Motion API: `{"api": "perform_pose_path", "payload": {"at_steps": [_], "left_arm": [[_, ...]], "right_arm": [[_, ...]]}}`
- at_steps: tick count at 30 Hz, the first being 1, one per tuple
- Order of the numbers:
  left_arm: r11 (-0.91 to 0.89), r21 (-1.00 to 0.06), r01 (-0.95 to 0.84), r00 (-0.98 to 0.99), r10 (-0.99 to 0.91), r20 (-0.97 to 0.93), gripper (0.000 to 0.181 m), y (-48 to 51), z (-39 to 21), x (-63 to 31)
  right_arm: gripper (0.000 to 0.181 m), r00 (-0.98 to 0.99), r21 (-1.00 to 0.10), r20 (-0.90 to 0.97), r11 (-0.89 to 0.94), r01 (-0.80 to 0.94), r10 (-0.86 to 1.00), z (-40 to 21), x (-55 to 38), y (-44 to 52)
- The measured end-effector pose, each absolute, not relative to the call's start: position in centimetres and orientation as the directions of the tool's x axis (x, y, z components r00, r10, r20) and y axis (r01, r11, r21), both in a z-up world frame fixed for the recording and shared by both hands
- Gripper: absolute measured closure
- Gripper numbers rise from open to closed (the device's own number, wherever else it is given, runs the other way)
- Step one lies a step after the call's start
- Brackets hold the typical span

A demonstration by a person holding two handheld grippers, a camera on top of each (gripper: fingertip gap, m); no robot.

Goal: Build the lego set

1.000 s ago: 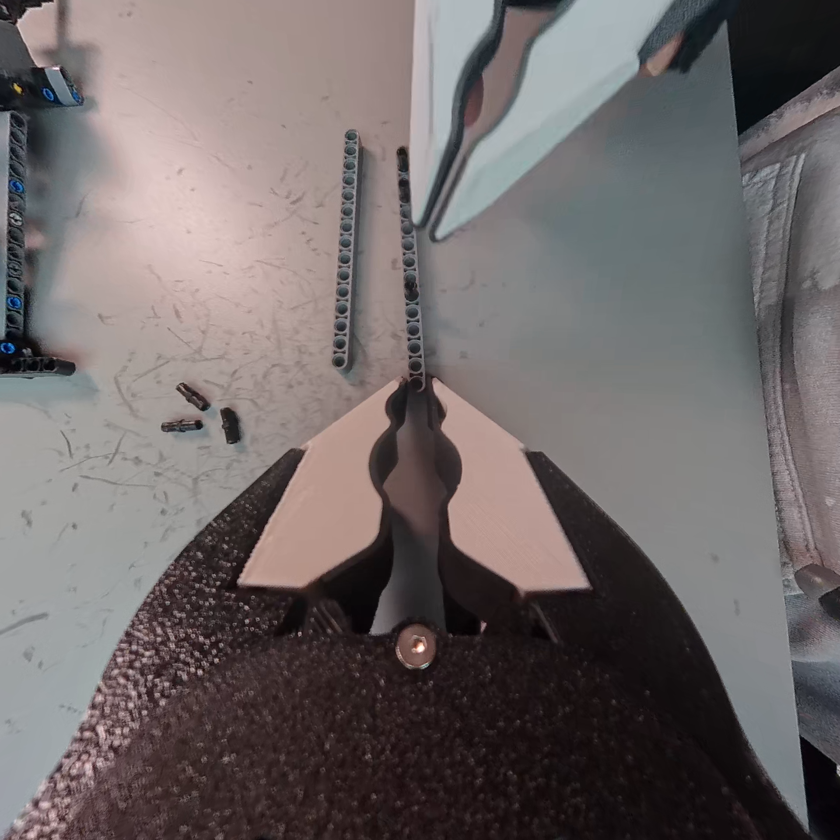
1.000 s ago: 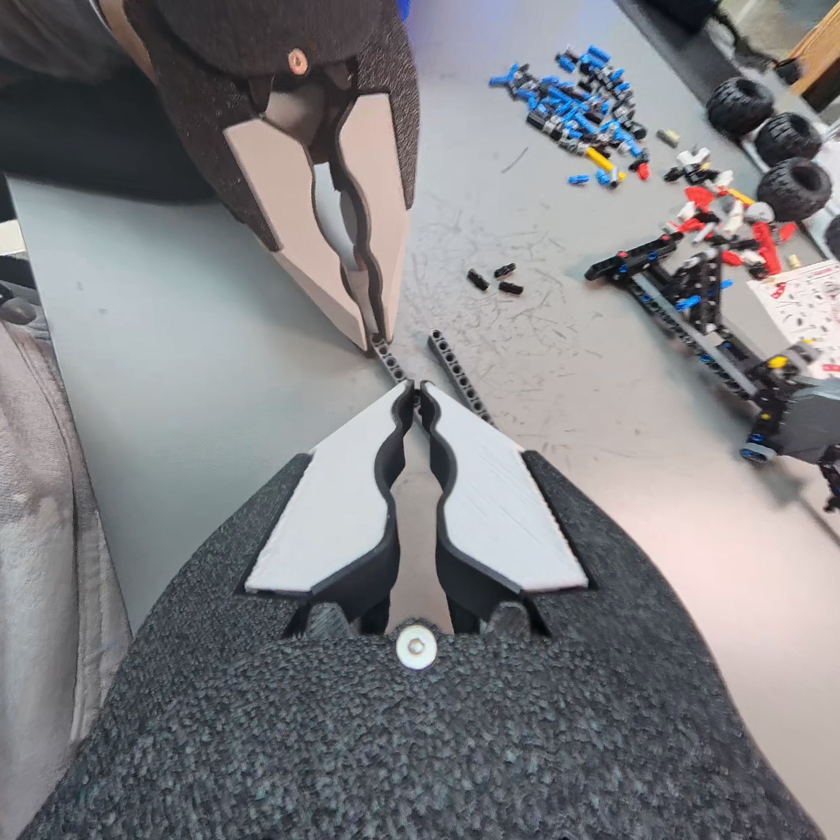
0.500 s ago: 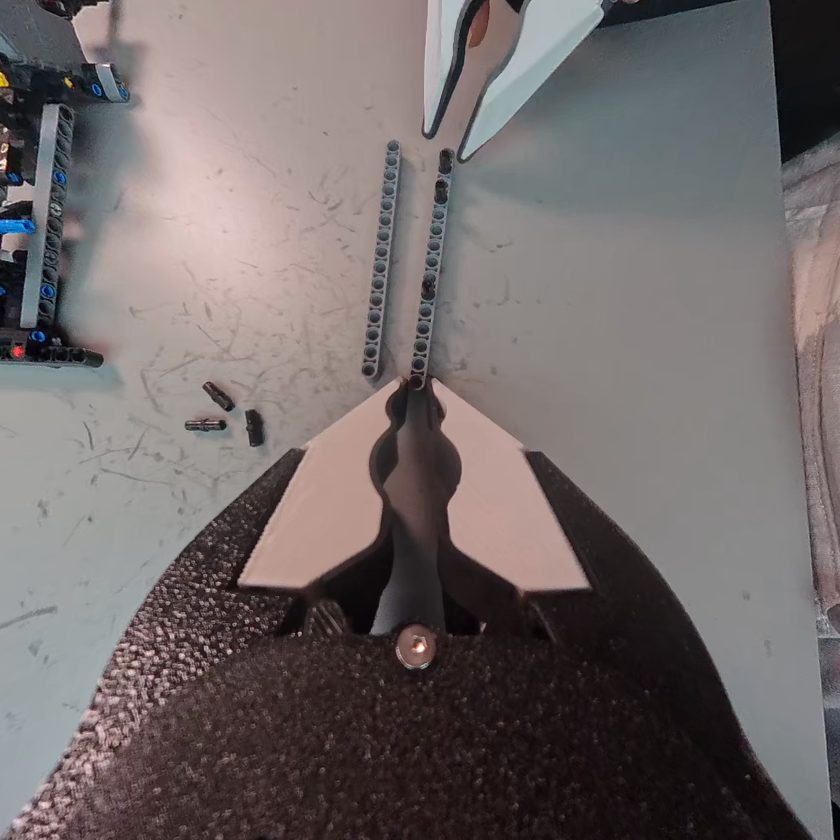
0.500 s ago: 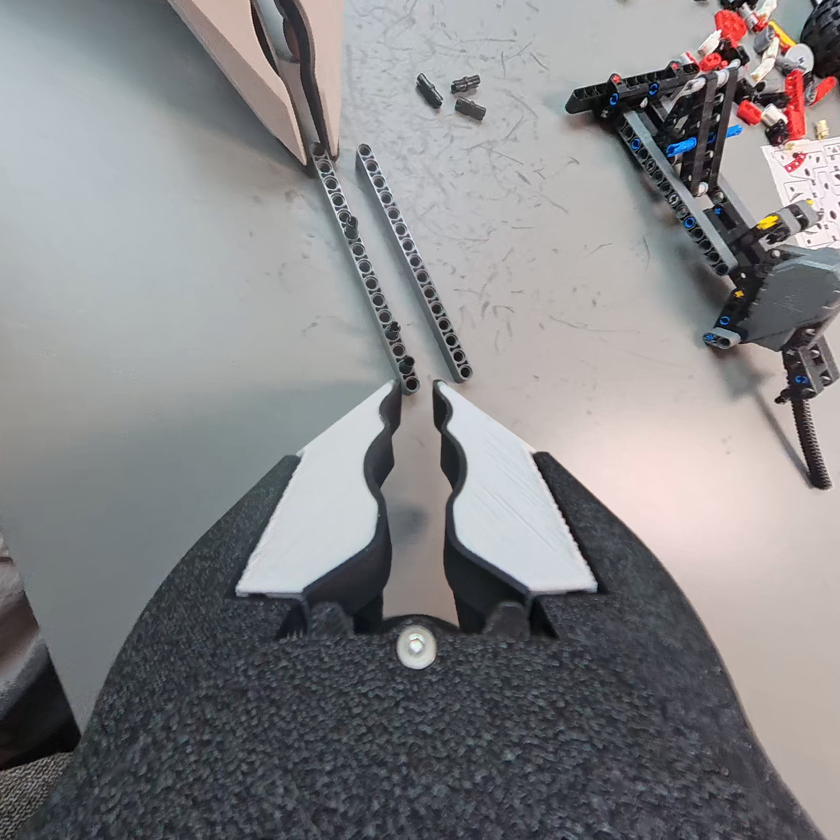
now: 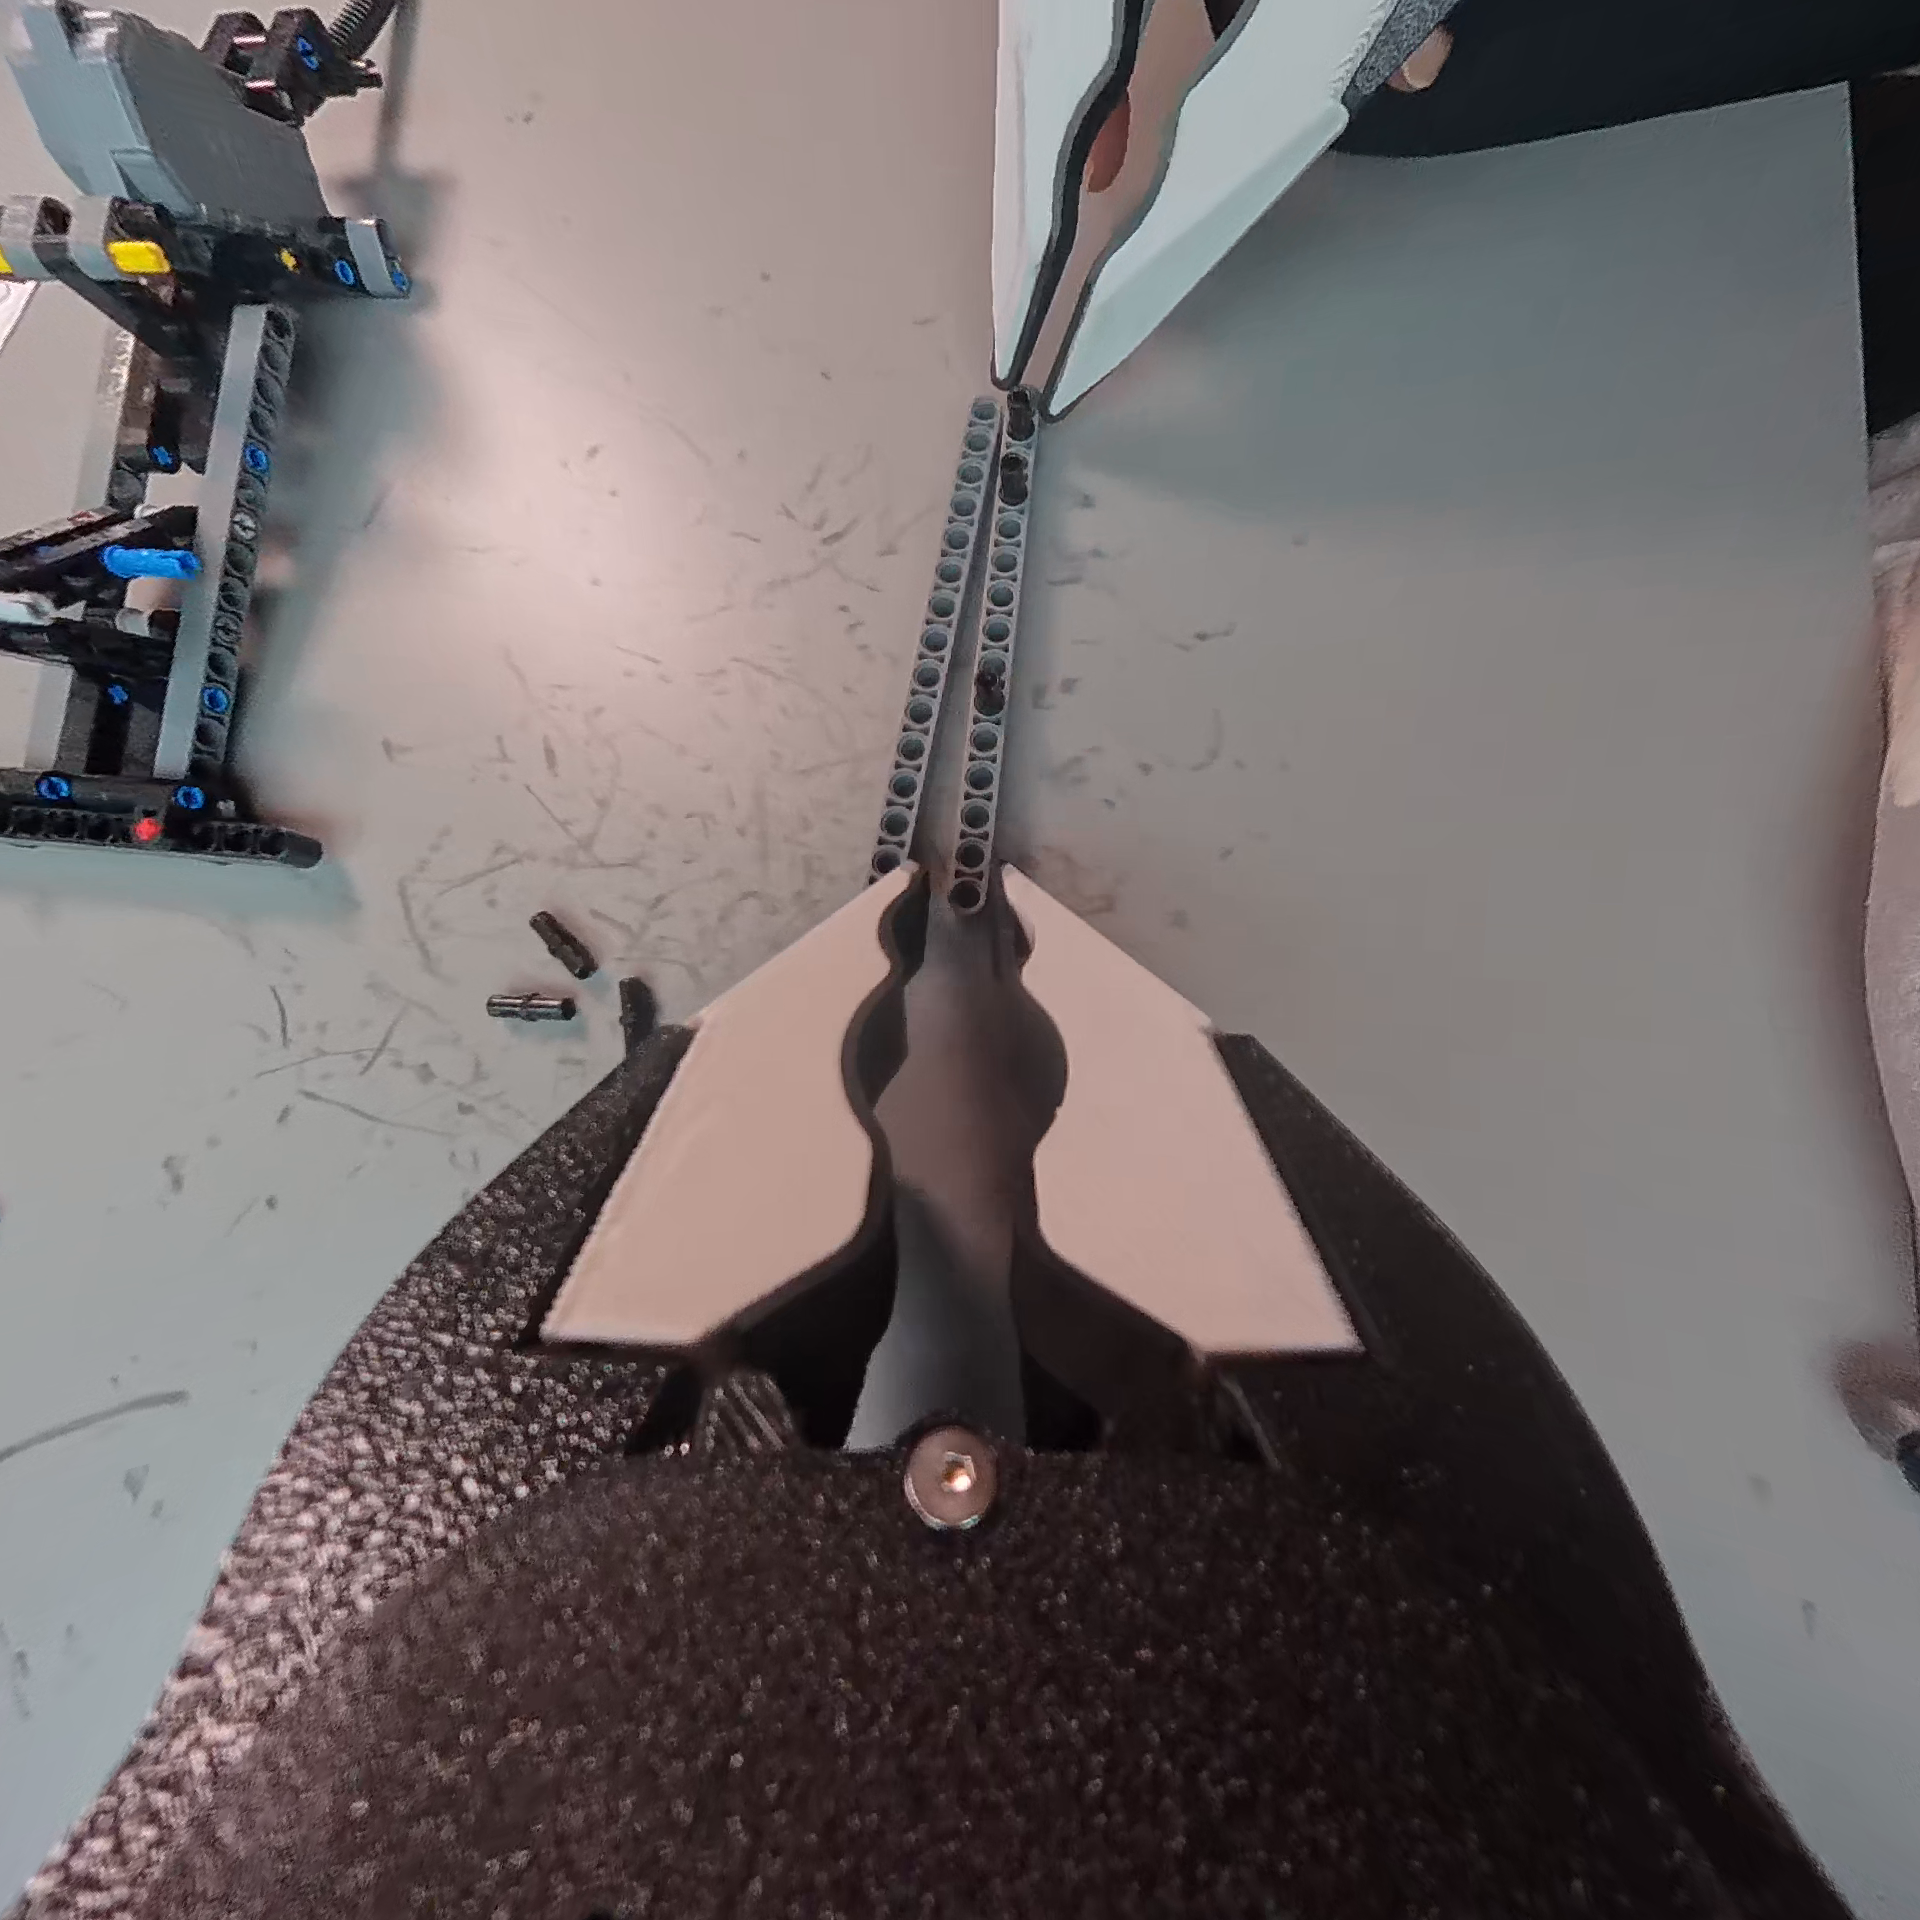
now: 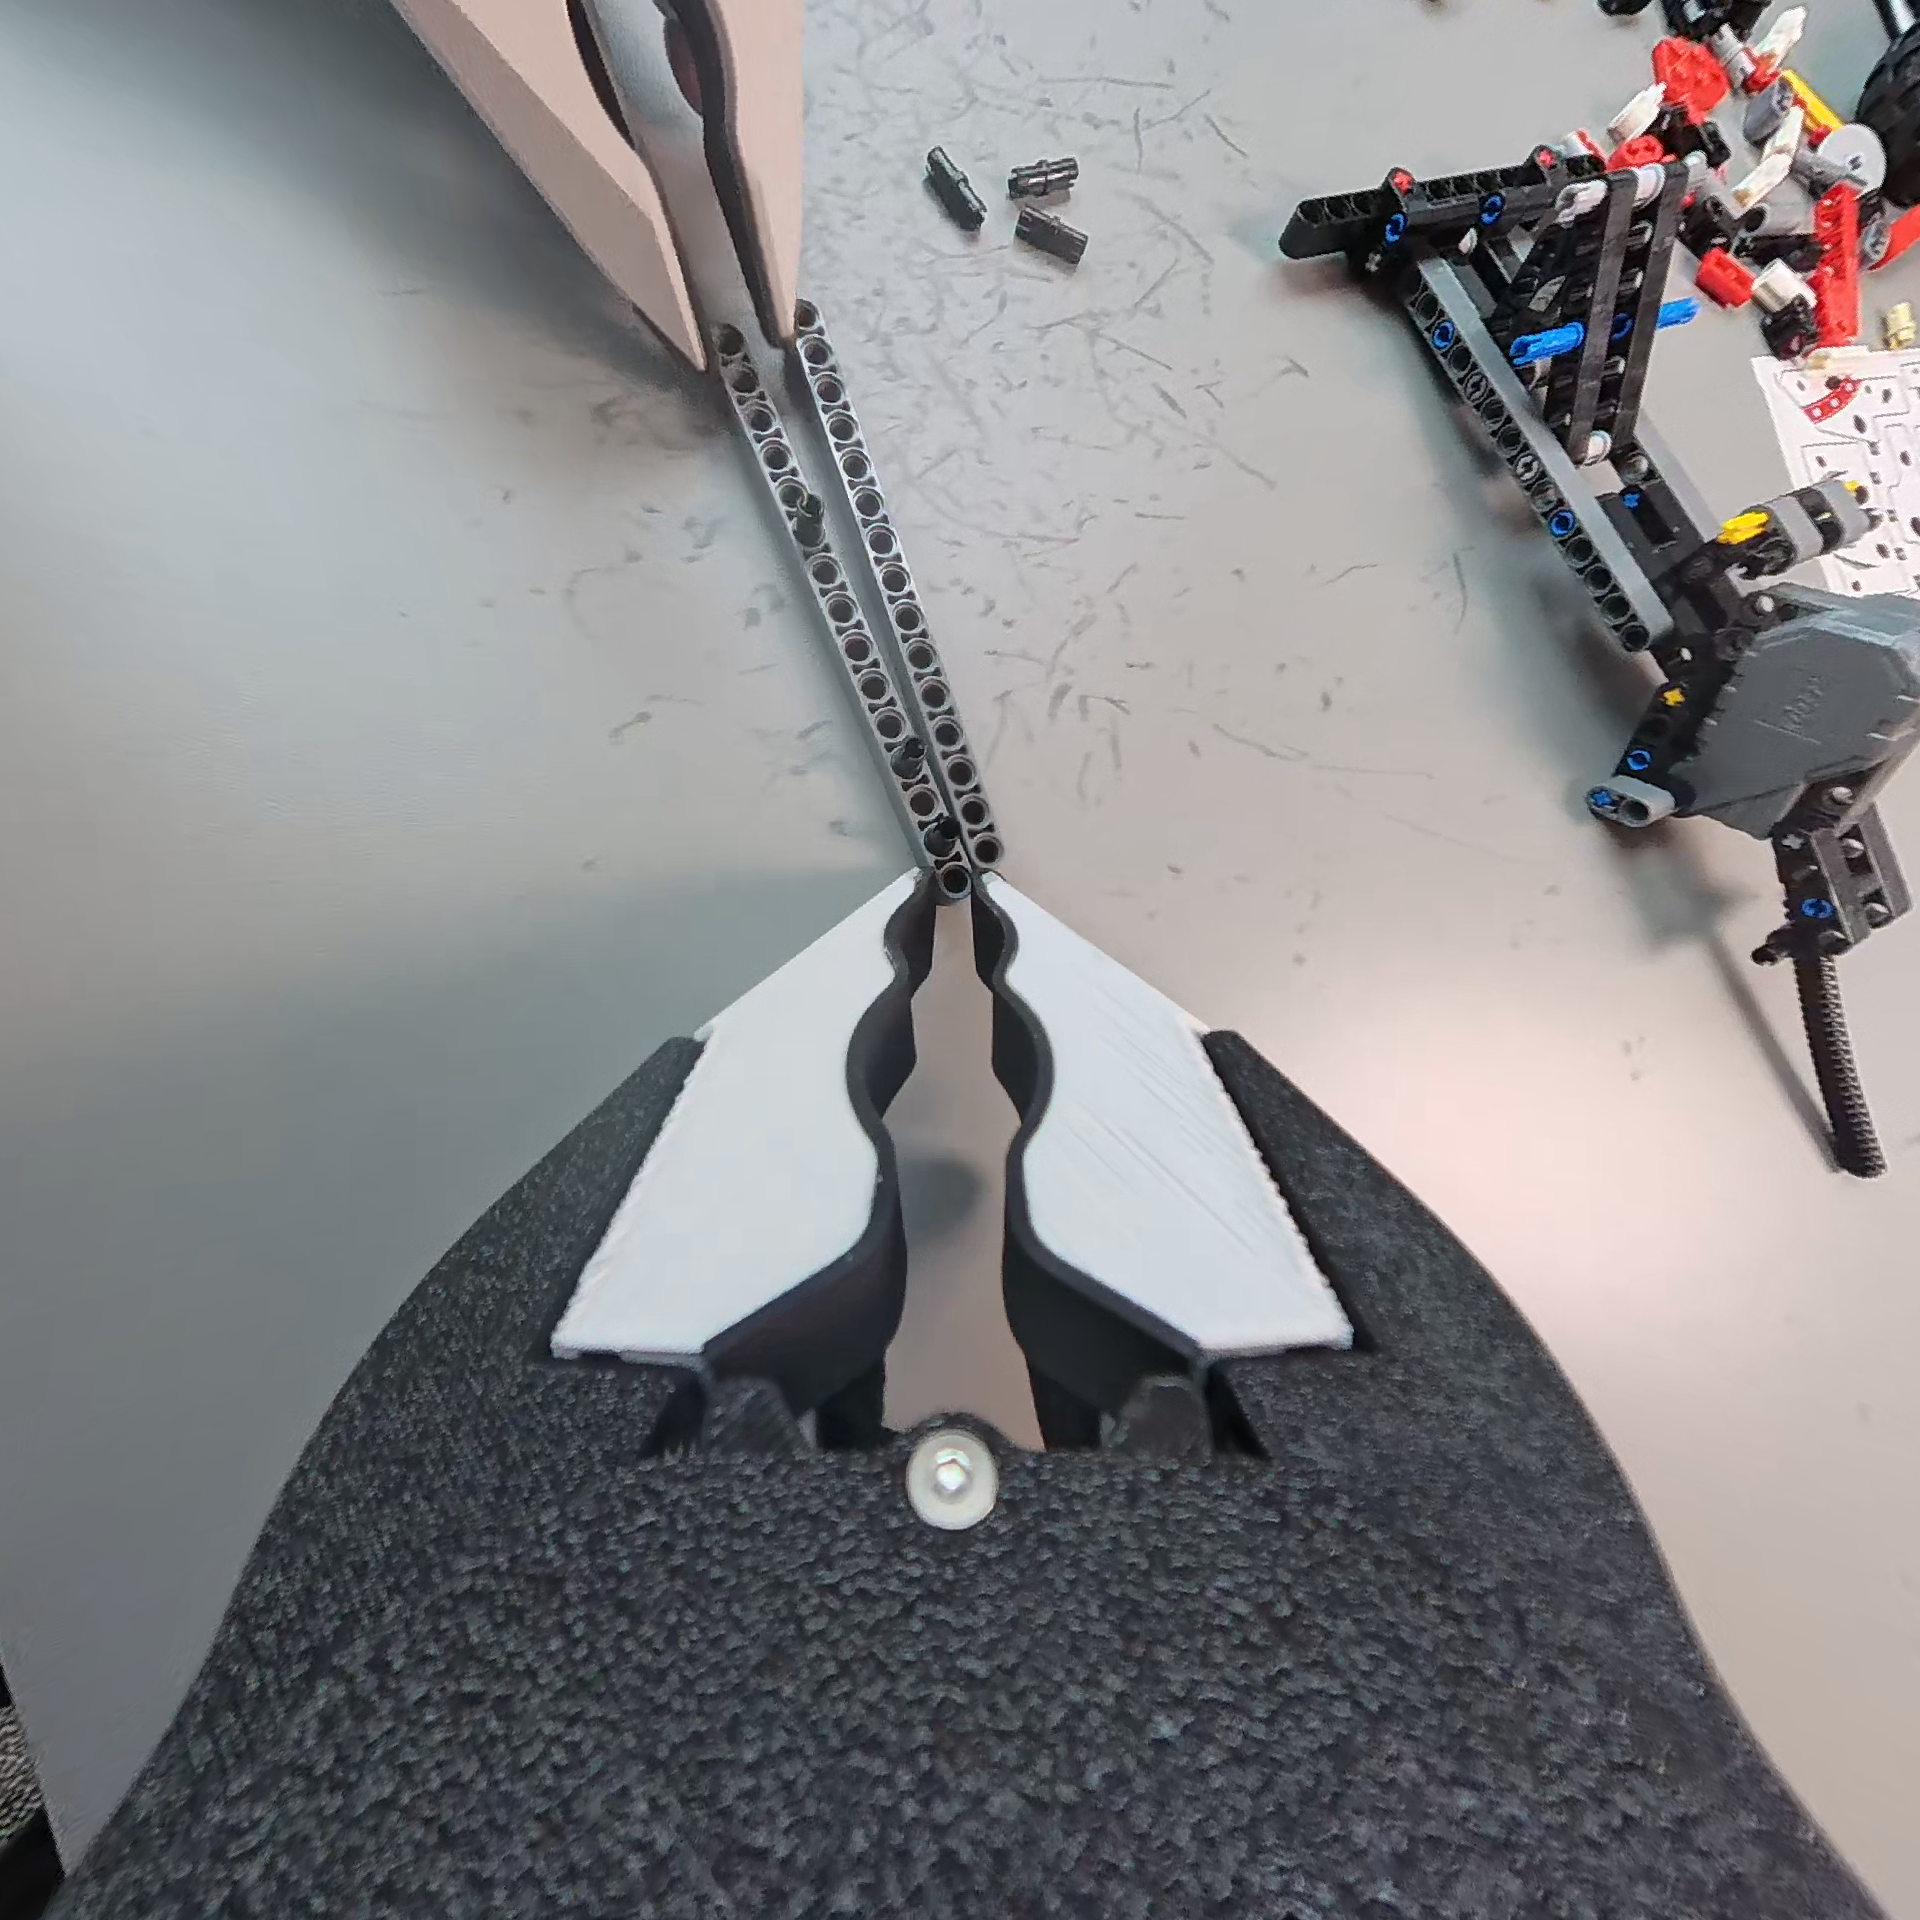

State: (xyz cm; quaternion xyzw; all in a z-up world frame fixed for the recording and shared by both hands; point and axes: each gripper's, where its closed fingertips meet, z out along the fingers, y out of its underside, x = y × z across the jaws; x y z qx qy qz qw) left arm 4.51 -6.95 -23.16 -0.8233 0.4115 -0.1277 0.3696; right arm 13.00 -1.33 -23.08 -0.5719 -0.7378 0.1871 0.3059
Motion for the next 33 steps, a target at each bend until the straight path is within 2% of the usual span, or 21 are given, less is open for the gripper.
{"api": "perform_pose_path", "payload": {"at_steps": [9,11,13,16,19,25,33], "left_arm": [[-0.398,-0.726,-0.561,0.650,-0.755,-0.088,0.166,-6.9,-22.7,3.6],[-0.401,-0.738,-0.543,0.659,-0.748,-0.079,0.161,-6.7,-22.4,3.4],[-0.427,-0.743,-0.516,0.669,-0.742,-0.038,0.148,-6.7,-22.3,3.2],[-0.466,-0.731,-0.498,0.675,-0.738,0.011,0.138,-6.7,-22.8,3.2],[-0.477,-0.710,-0.518,0.670,-0.743,0.010,0.140,-6.6,-23.3,3.5],[-0.465,-0.698,-0.545,0.652,-0.758,-0.005,0.156,-6.7,-23.6,4.0],[-0.467,-0.700,-0.541,0.661,-0.750,-0.011,0.155,-6.8,-23.5,3.6]], "right_arm": [[0.173,-0.150,-0.642,0.247,0.277,0.715,0.957,-22.6,13.0,-1.4],[0.171,-0.152,-0.650,0.224,0.264,0.712,0.963,-22.4,13.2,-1.4],[0.170,-0.169,-0.626,0.221,0.273,0.730,0.960,-22.8,13.7,-1.2],[0.170,-0.197,-0.589,0.223,0.293,0.753,0.955,-23.4,14.0,-0.7],[0.175,-0.230,-0.588,0.201,0.305,0.749,0.952,-23.5,13.6,-1.1],[0.178,-0.248,-0.590,0.189,0.312,0.745,0.950,-23.5,13.3,-1.3],[0.178,-0.243,-0.601,0.178,0.301,0.741,0.954,-23.5,13.2,-1.3]]}}
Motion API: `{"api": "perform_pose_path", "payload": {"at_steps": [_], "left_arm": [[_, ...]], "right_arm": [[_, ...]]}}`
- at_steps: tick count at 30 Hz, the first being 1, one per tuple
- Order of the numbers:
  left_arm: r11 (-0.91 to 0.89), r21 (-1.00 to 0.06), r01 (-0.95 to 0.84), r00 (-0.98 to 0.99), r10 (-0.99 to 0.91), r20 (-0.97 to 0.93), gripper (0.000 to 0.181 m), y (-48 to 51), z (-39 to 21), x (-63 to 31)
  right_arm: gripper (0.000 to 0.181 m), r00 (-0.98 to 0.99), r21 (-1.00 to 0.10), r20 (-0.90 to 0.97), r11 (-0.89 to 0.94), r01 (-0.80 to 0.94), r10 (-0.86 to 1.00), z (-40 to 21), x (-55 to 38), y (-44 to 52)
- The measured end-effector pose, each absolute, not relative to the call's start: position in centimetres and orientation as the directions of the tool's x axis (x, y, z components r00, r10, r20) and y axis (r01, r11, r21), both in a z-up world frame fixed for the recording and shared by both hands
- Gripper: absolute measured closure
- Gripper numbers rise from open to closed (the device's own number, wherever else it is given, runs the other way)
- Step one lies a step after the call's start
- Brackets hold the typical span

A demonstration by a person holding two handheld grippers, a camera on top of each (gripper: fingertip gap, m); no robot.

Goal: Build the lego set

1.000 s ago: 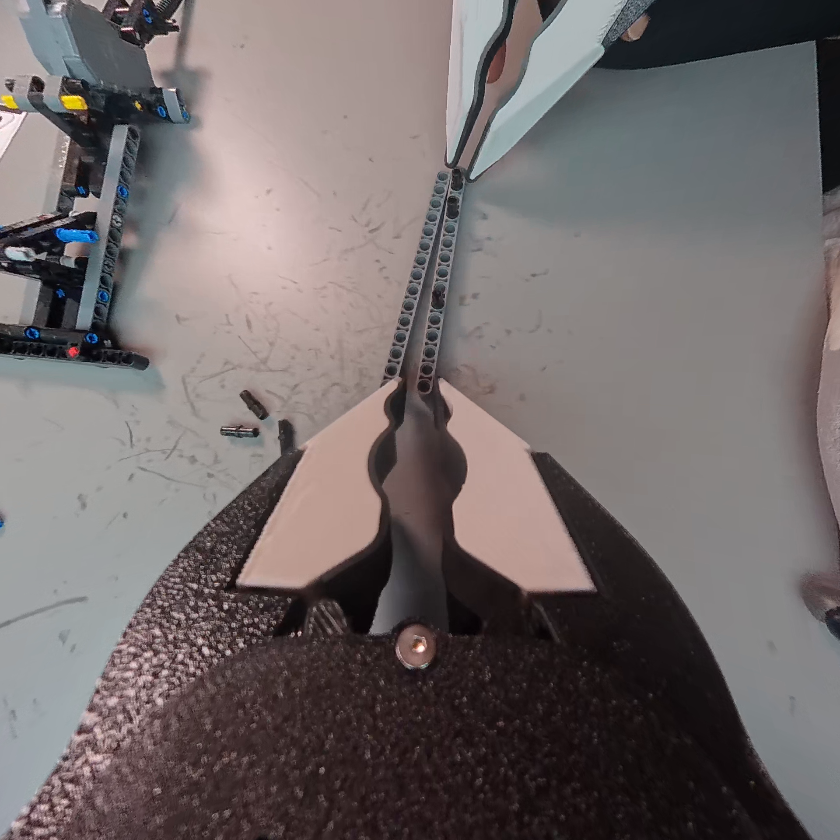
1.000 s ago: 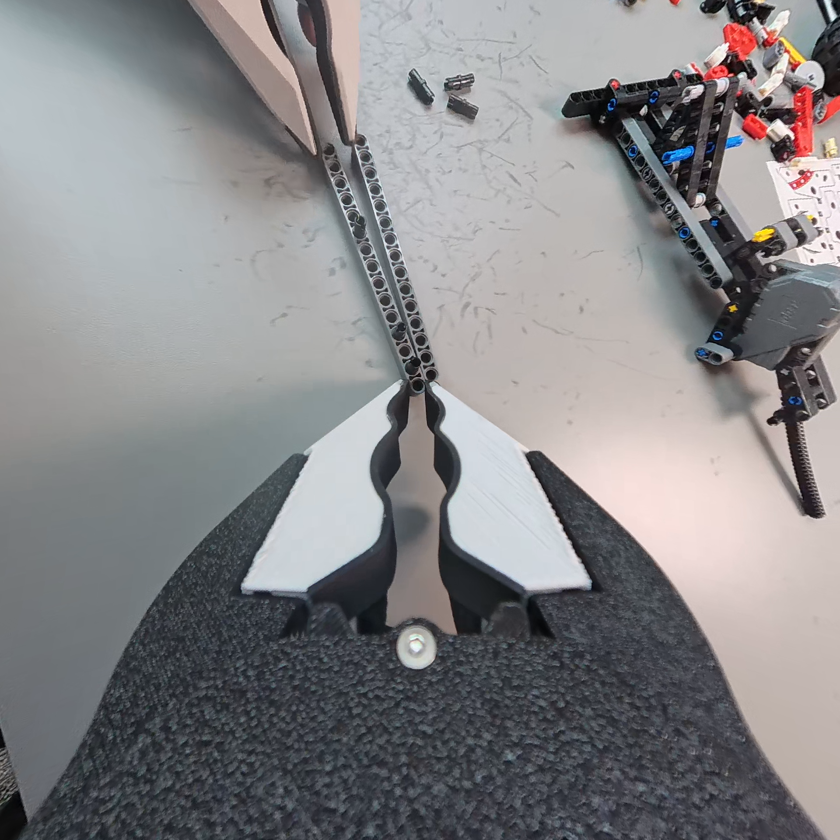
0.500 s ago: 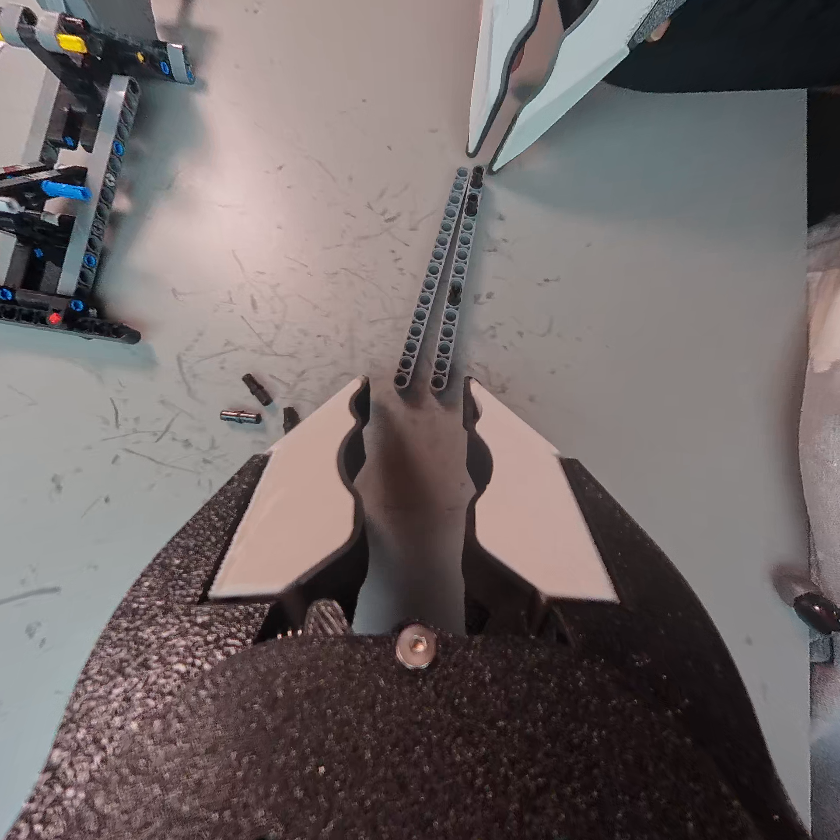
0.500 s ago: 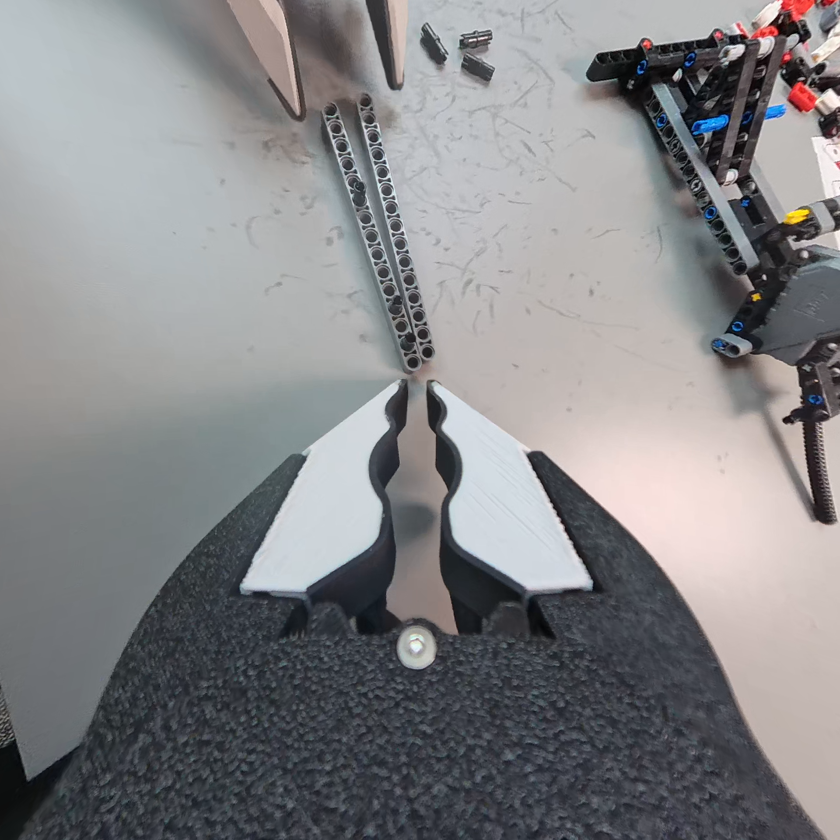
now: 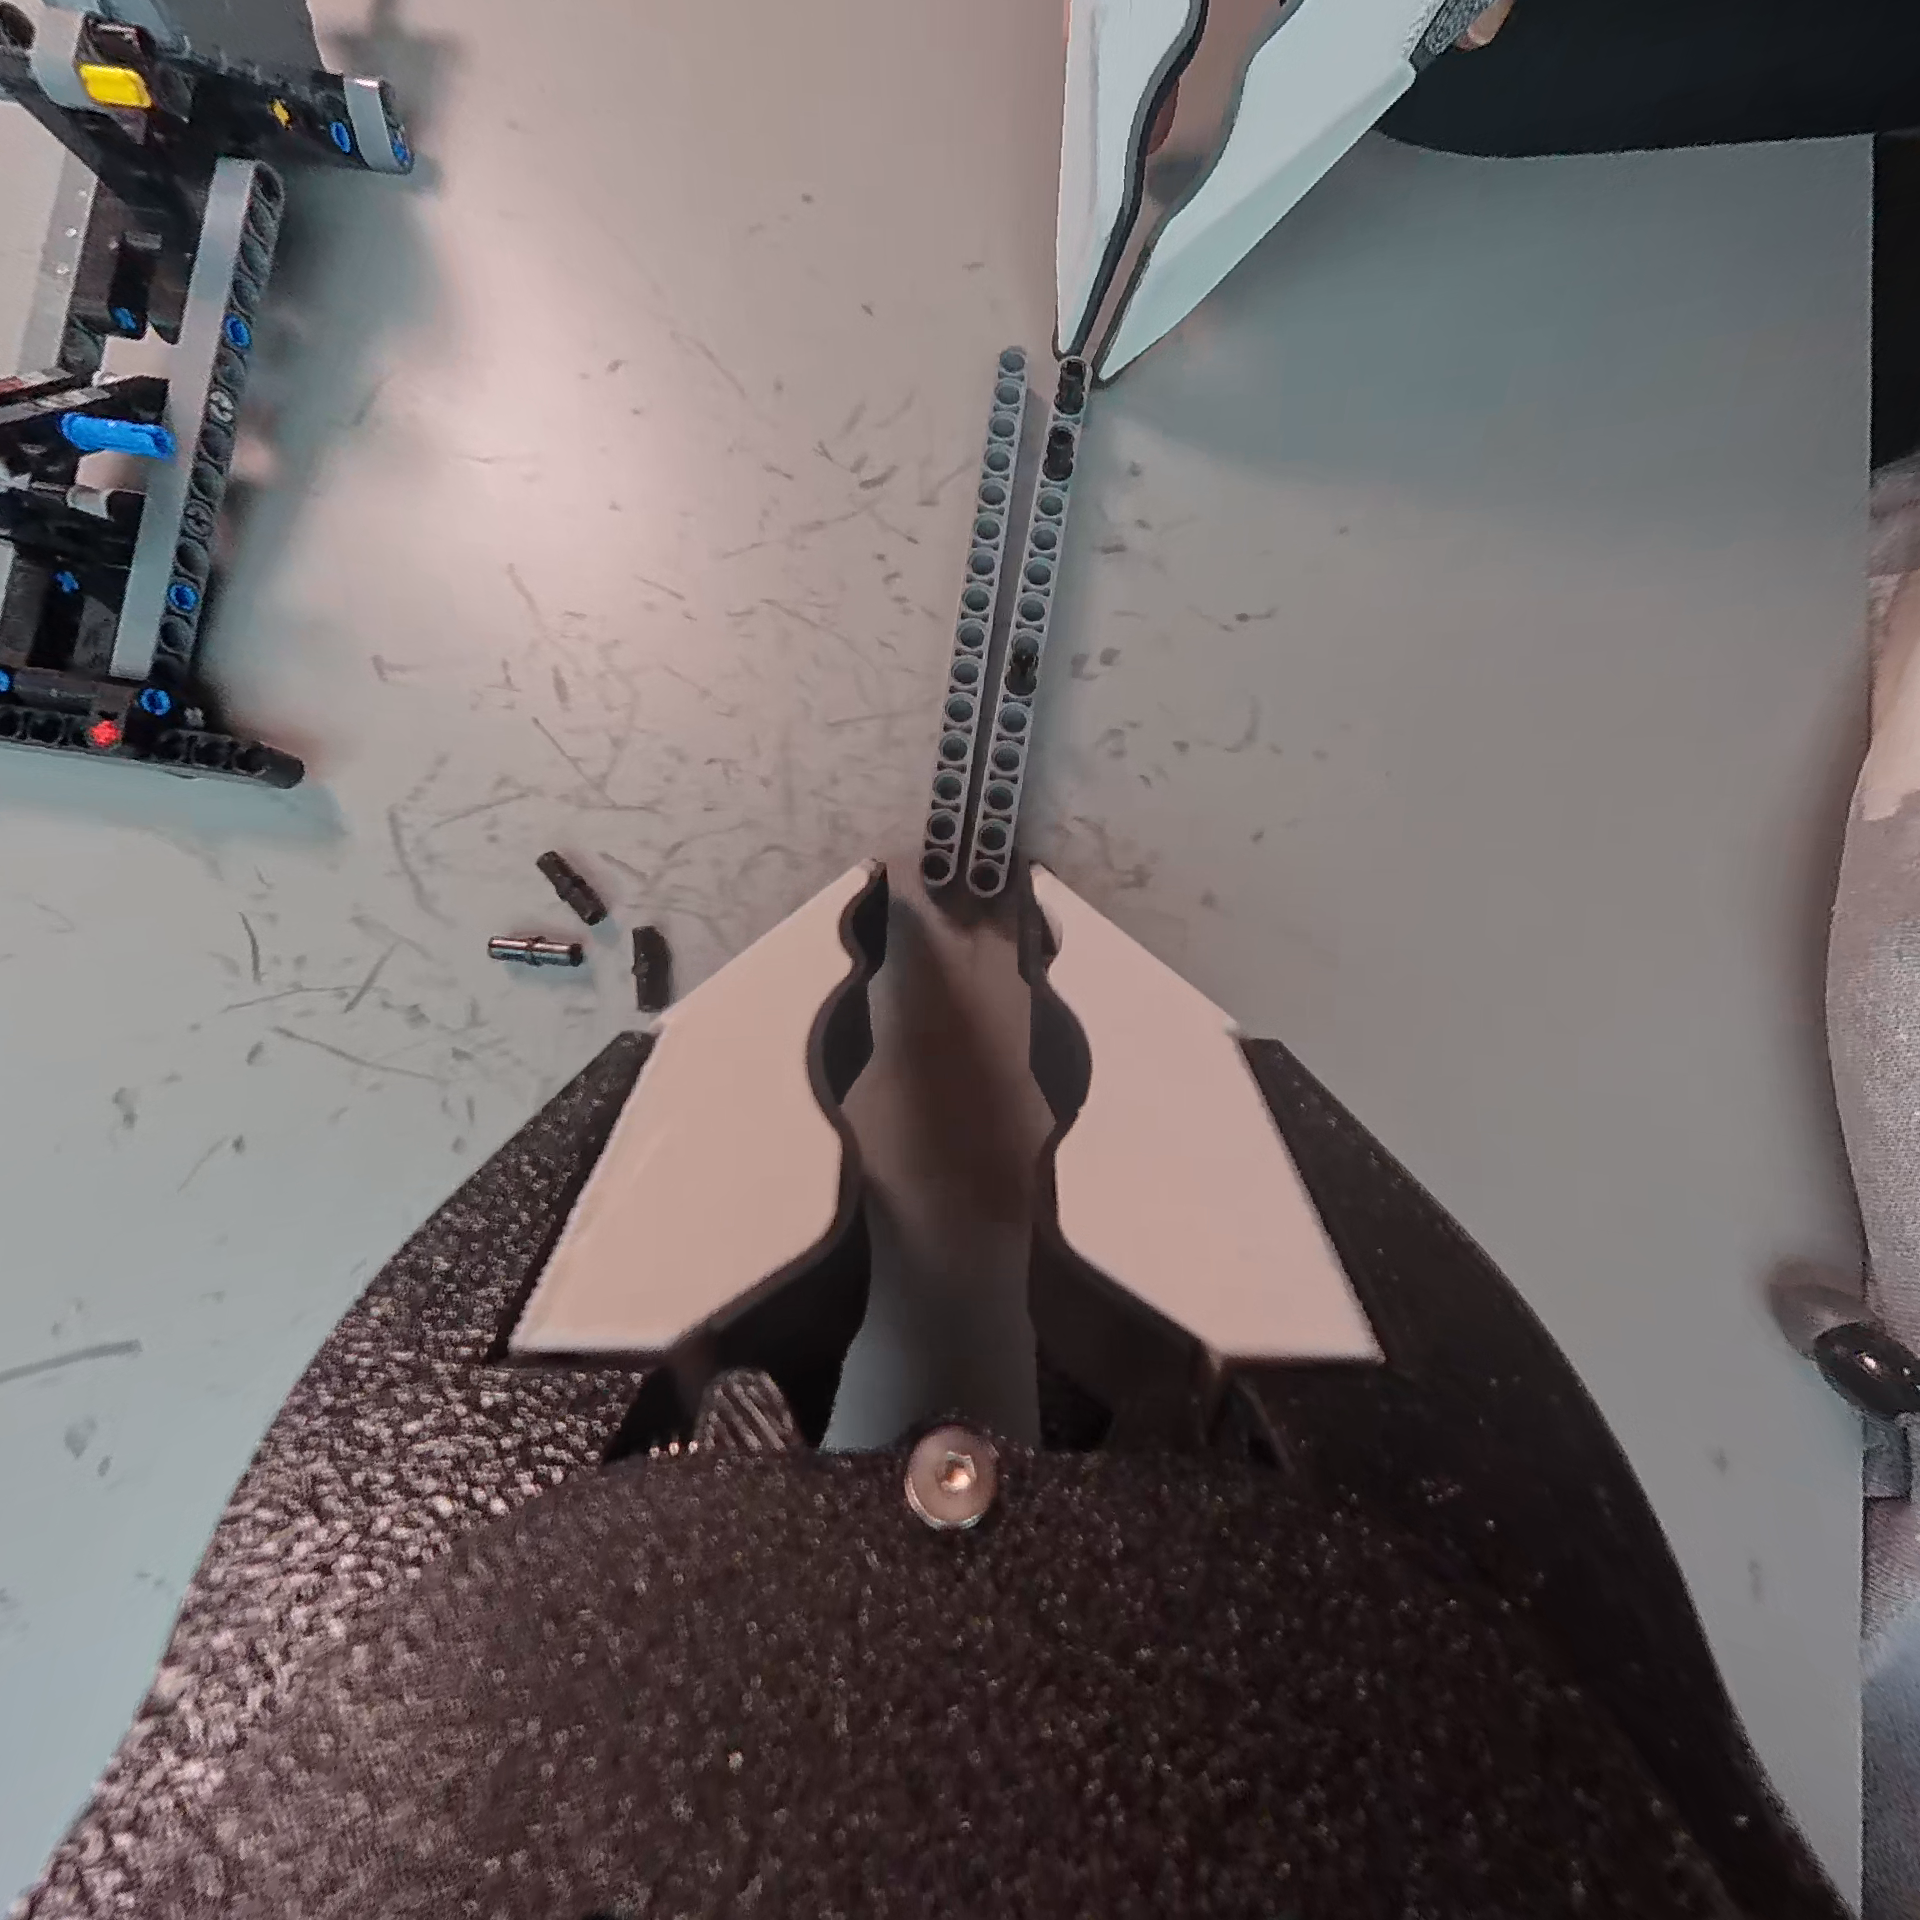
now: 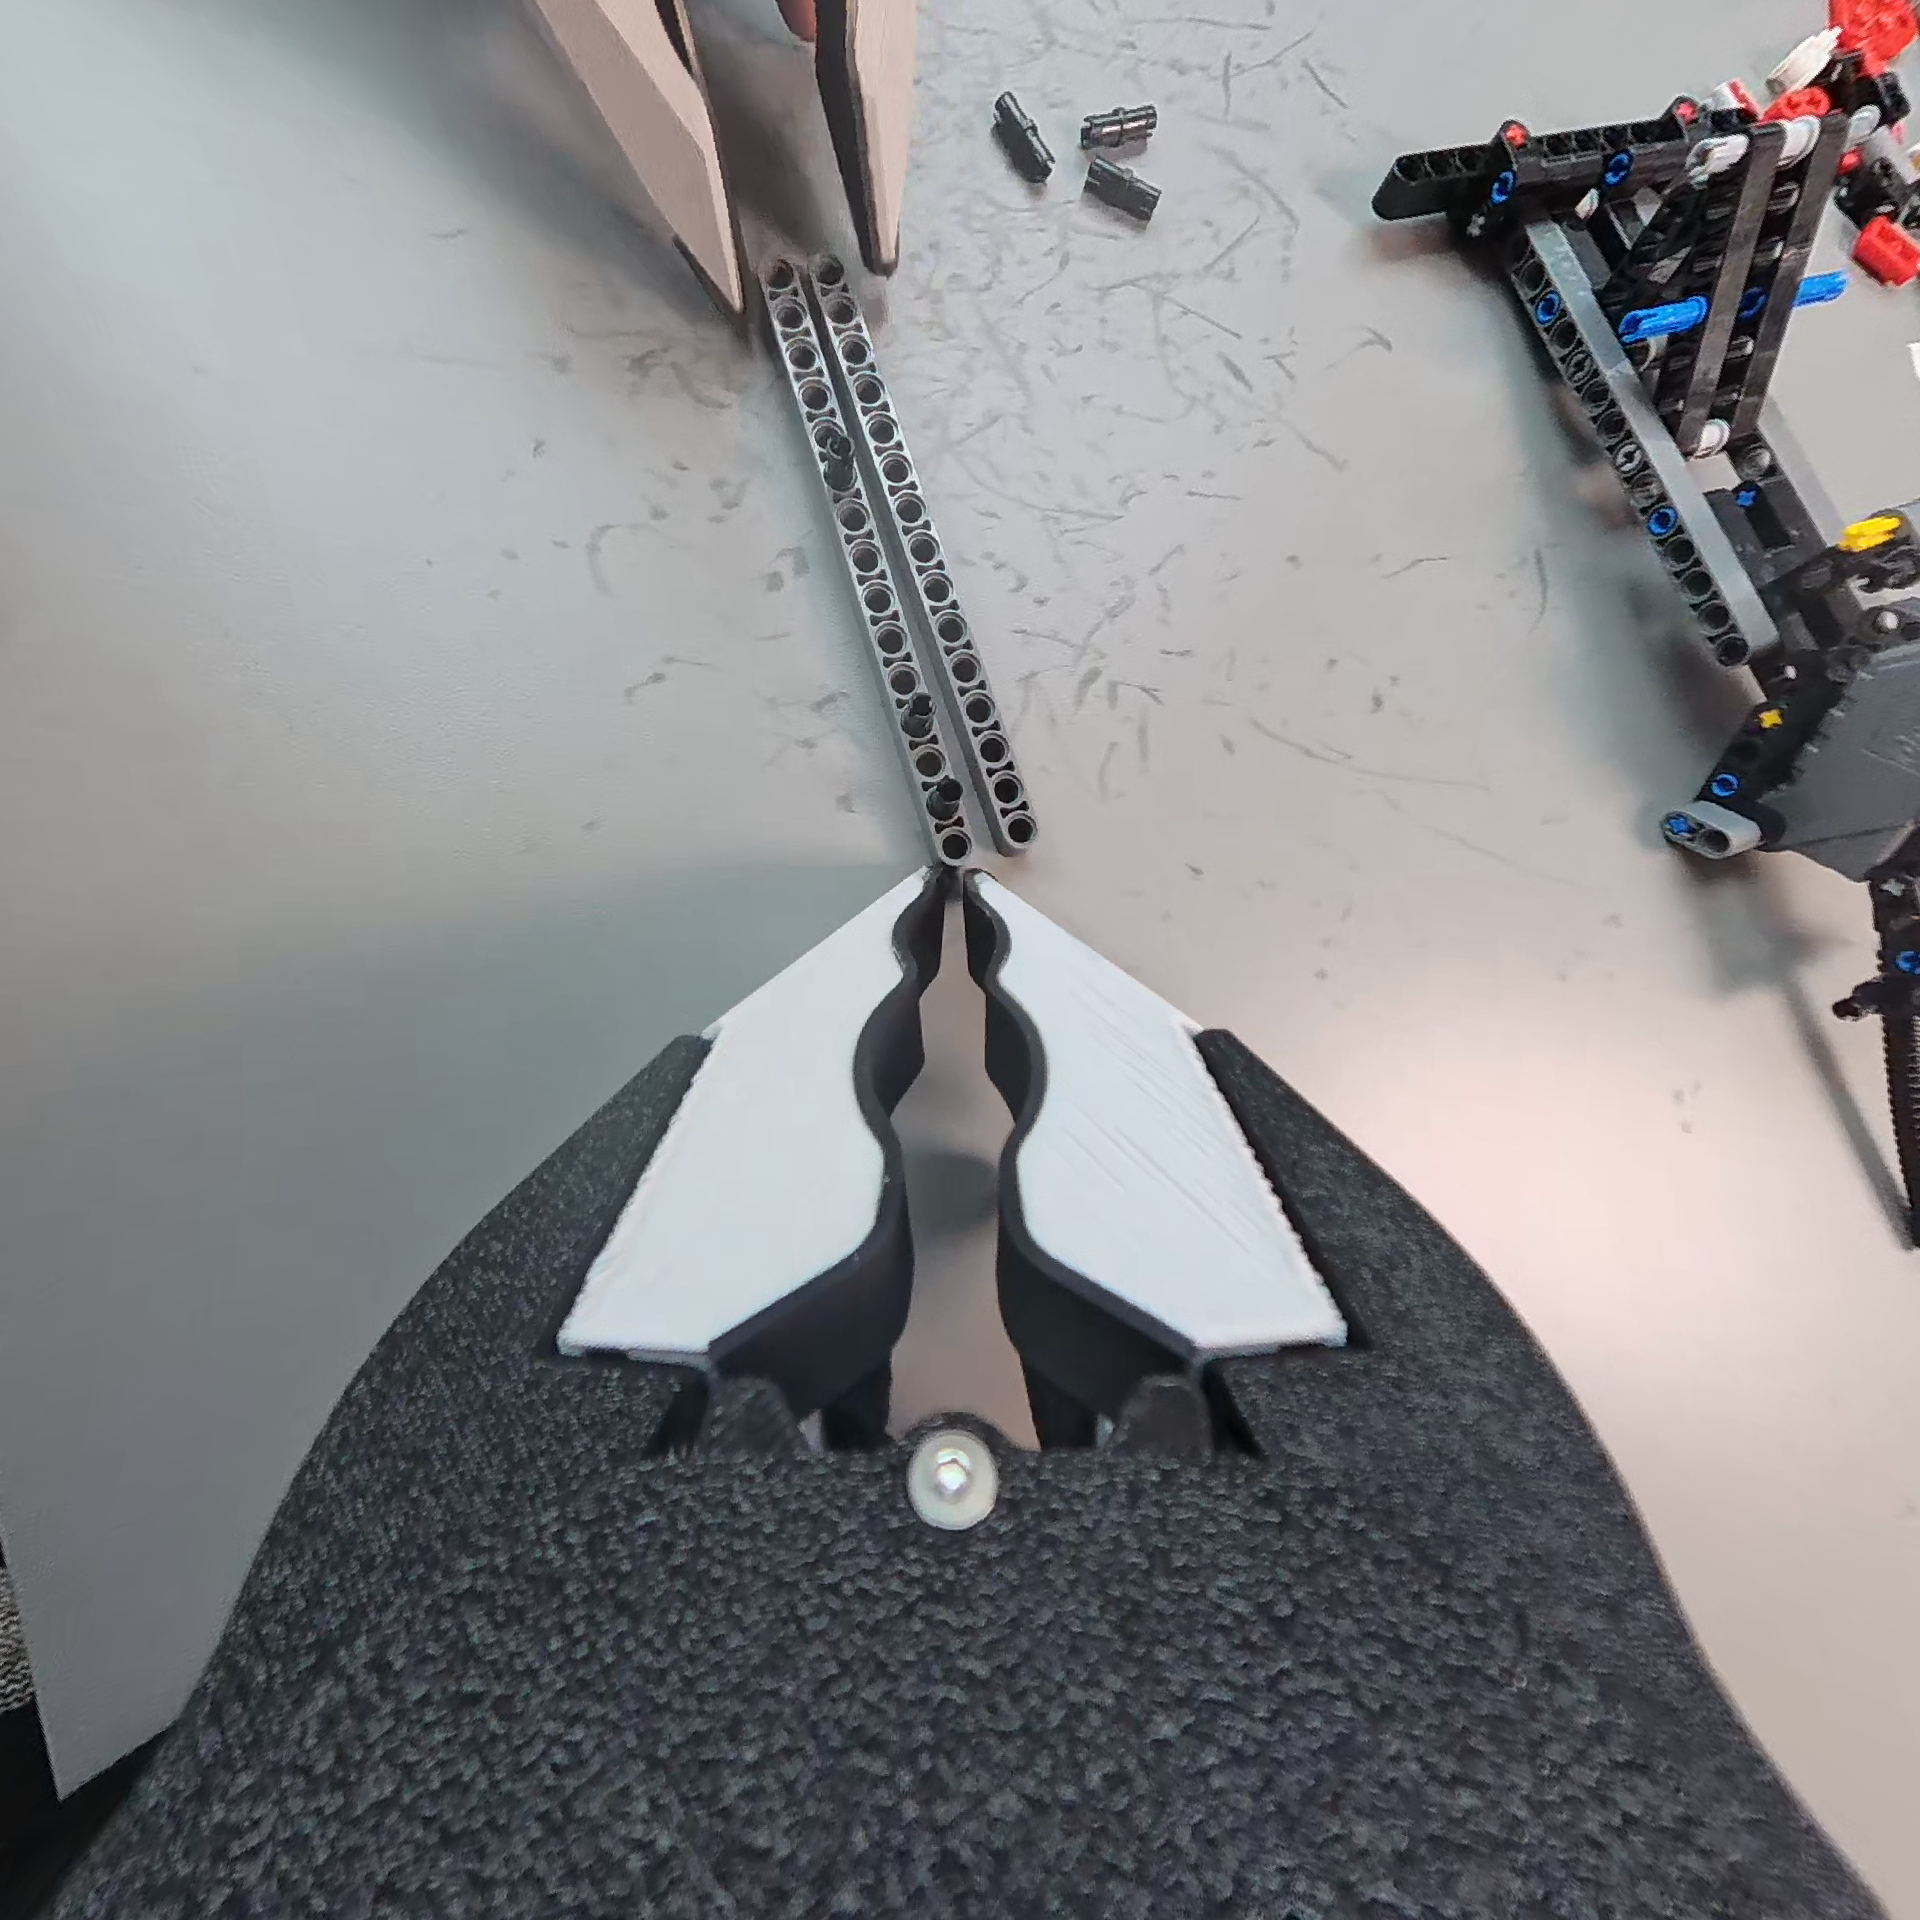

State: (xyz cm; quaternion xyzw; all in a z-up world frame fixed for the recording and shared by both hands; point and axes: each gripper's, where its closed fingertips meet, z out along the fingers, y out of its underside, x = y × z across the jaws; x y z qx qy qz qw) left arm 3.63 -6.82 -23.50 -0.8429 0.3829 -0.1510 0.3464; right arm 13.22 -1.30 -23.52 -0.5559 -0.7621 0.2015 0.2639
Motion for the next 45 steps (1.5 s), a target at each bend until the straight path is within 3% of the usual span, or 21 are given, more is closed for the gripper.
{"api": "perform_pose_path", "payload": {"at_steps": [13,26,28,34,41,45], "left_arm": [[-0.458,-0.676,-0.577,0.614,-0.789,0.011,0.175,-8.3,-23.7,4.2],[-0.442,-0.683,-0.581,0.585,-0.811,0.028,0.171,-8.8,-23.4,4.5],[-0.447,-0.697,-0.561,0.594,-0.804,0.037,0.167,-8.6,-22.9,3.9],[-0.518,-0.761,-0.391,0.758,-0.650,0.053,0.164,-5.6,-21.0,-0.9],[-0.594,-0.685,-0.422,0.812,-0.584,0.007,0.163,-4.1,-23.7,-1.7],[-0.598,-0.681,-0.422,0.816,-0.578,0.002,0.176,-3.7,-23.7,-1.7]], "right_arm": [[0.173,-0.279,-0.614,0.138,0.303,0.729,0.950,-23.5,13.0,-1.6],[0.173,-0.296,-0.612,0.130,0.312,0.727,0.946,-23.5,13.5,-2.1],[0.166,-0.303,-0.615,0.122,0.311,0.725,0.945,-23.3,13.8,-2.1],[0.164,-0.248,-0.741,0.104,0.241,0.627,0.963,-20.0,14.0,-0.4],[0.165,-0.197,-0.851,0.135,0.215,0.479,0.971,-18.5,11.4,0.5],[0.167,-0.175,-0.880,0.151,0.213,0.424,0.973,-17.7,11.0,0.7]]}}
